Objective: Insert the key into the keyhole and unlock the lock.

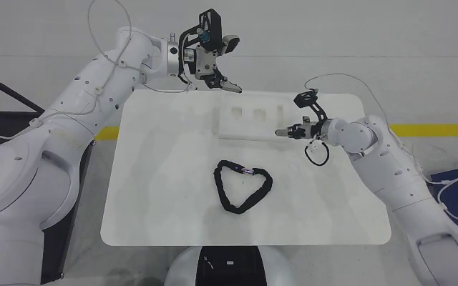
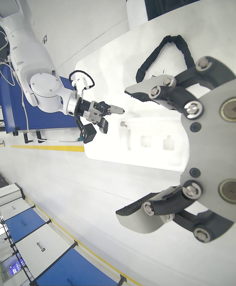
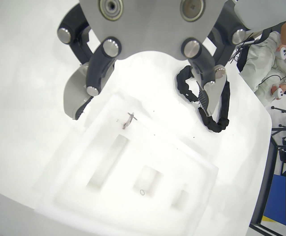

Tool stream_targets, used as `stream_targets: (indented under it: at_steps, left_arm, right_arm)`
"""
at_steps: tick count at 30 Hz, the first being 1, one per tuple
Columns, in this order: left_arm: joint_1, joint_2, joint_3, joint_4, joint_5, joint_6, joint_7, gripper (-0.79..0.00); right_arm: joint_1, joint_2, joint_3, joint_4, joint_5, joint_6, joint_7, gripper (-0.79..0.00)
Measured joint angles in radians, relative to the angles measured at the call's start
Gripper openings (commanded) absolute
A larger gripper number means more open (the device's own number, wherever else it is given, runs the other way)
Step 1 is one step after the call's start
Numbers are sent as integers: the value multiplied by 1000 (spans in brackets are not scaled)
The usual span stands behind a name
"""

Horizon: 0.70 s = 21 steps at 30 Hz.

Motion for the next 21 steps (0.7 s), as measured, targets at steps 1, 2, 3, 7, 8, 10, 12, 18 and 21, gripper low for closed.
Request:
stream_targets:
  at_steps: [1, 2, 3, 7, 8, 10, 12, 18, 21]
  left_arm:
    - [0, 0, 0, 0, 0, 0, 0, 0]
    - [0, 0, 0, 0, 0, 0, 0, 0]
    - [0, 0, 0, 0, 0, 0, 0, 0]
    - [0, 0, 0, 0, 0, 0, 0, 0]
    - [0, 0, 0, 0, 0, 0, 0, 0]
    - [0, 0, 0, 0, 0, 0, 0, 0]
    - [0, 0, 0, 0, 0, 0, 0, 0]
    - [0, 0, 0, 0, 0, 0, 0, 0]
    - [0, 0, 0, 0, 0, 0, 0, 0]
  right_arm:
    - [3, -4, -5, 7, 10, -1, 7, 0]
    - [6, -7, -8, 13, 24, -12, 14, 0]
    - [7, -9, -9, 15, 29, -20, 16, 0]
    - [7, -8, -9, 15, 30, -21, 16, 0]
    - [7, -8, -9, 15, 30, -21, 16, 0]
    - [7, -8, -9, 15, 30, -21, 16, 0]
    - [7, -8, -9, 15, 30, -21, 16, 0]
    - [2, -8, -7, 10, 30, -19, 9, 0]
    - [-13, -9, 1, -15, 24, 29, -9, 0]
